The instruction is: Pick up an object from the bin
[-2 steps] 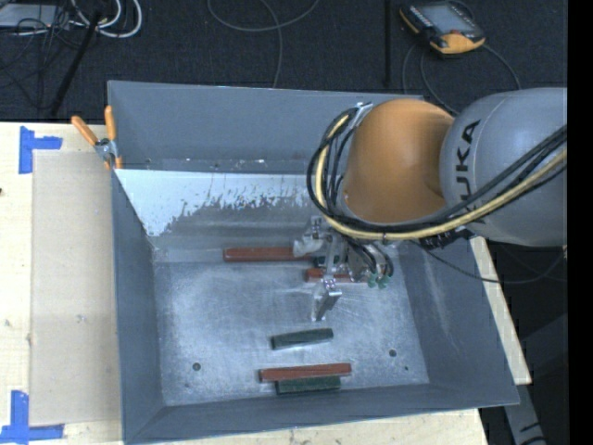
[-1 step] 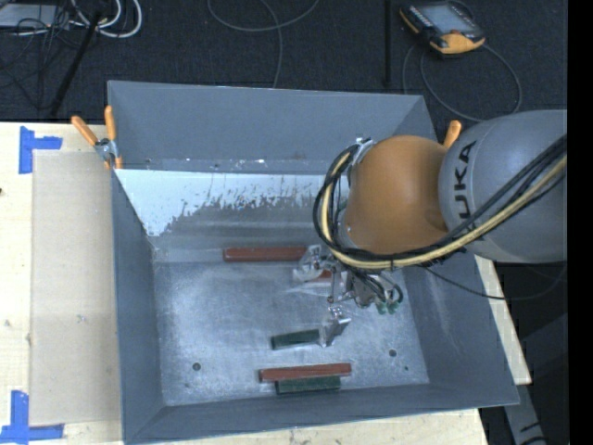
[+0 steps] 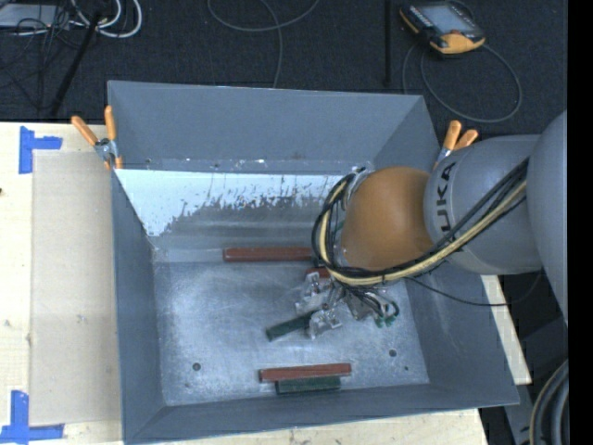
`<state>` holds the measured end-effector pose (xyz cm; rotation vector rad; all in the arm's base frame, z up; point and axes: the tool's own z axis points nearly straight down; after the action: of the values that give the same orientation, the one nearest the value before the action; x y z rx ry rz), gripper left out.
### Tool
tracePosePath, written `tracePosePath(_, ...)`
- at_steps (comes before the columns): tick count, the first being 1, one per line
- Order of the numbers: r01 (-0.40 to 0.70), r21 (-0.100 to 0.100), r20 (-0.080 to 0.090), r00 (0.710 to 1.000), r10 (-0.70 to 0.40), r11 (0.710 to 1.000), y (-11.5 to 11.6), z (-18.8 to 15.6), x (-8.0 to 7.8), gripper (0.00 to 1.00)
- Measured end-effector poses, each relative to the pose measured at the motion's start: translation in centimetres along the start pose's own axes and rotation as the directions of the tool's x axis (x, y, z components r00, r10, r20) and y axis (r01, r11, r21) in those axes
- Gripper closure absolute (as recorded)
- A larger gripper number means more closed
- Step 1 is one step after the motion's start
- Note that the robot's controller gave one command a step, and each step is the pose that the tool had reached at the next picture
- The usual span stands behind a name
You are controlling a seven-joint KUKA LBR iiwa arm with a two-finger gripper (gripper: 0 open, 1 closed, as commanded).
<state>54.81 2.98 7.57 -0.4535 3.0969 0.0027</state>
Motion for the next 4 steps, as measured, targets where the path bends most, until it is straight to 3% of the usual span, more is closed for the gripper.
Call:
tracePosePath(1, -0.001, 0.0, 0.0, 1.0, 0.001, 1.0, 0.0, 0.0, 0.0, 1.0)
tracePosePath(2, 0.049, -0.001, -0.011, 0.999, -0.049, 0.999, -0.1, -10.7, 0.3, 1.0)
tracePosePath(4, 0.076, -0.001, -0.01, 0.997, -0.076, 0.997, -0.2, -8.7, 0.0, 1.0)
